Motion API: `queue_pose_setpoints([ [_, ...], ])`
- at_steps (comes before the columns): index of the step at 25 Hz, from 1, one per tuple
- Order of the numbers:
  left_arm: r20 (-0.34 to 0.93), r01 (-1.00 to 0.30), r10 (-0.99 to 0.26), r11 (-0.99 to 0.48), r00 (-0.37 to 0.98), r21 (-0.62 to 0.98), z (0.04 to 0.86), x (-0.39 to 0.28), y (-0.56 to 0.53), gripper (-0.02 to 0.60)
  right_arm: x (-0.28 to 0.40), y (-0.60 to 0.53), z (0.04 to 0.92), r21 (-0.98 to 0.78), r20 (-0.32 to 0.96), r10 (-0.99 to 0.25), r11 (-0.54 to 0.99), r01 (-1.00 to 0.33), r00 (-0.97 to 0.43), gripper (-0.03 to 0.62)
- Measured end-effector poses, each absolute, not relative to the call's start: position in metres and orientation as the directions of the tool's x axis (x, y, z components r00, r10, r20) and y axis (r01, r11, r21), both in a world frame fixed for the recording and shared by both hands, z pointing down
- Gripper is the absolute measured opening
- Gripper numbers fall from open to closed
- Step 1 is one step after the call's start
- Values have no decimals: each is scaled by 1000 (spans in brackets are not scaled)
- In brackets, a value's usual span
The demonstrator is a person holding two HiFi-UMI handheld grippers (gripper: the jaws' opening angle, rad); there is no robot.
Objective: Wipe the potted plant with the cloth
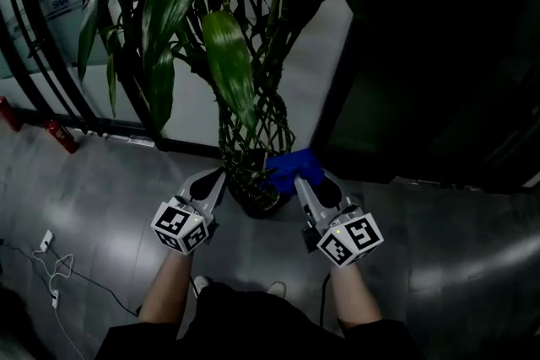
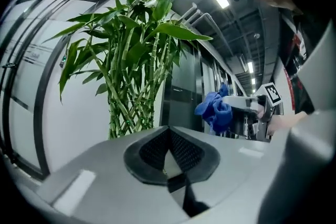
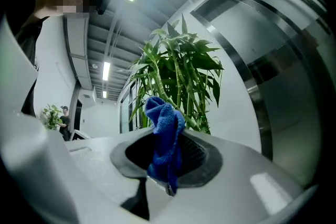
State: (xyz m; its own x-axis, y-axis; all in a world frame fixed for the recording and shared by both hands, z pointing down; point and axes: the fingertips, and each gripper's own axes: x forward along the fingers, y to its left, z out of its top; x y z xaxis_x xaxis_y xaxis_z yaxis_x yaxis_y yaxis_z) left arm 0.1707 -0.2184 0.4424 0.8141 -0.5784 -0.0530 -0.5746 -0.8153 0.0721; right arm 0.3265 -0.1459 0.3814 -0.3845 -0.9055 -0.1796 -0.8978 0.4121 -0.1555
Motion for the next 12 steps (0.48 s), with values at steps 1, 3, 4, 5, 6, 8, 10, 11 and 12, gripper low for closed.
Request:
queue_pose_setpoints([
  [1,-49,-587,-590,-806,806,75,442,173,-217,6,332,-147,375,-148,-196,-896,428,-892,-397,104],
  [3,-42,-608,-613,-789,789,87,442,176,-215,6,342,-150,361,-139,-236,-879,452,-881,-414,104],
  [4,-40,-619,-624,-780,780,91,441,176,-215,6,346,-152,354,-136,-254,-873,458,-878,-416,104],
  [5,-38,-628,-633,-773,773,89,439,176,-216,7,349,-155,348,-133,-269,-869,461,-877,-416,104],
  [6,-37,-634,-638,-769,769,81,436,175,-218,6,351,-159,342,-130,-281,-866,461,-878,-413,104],
  [8,-42,-638,-640,-768,767,62,427,177,-225,7,352,-164,327,-119,-307,-859,461,-879,-409,104],
  [10,-57,-634,-635,-772,770,46,416,183,-232,6,354,-165,308,-90,-338,-848,461,-883,-409,104],
  [11,-64,-628,-629,-778,775,38,410,188,-235,6,356,-165,298,-68,-352,-841,461,-885,-412,104],
  [12,-71,-618,-618,-786,783,30,403,195,-238,7,357,-165,286,-42,-364,-833,462,-886,-417,104],
])
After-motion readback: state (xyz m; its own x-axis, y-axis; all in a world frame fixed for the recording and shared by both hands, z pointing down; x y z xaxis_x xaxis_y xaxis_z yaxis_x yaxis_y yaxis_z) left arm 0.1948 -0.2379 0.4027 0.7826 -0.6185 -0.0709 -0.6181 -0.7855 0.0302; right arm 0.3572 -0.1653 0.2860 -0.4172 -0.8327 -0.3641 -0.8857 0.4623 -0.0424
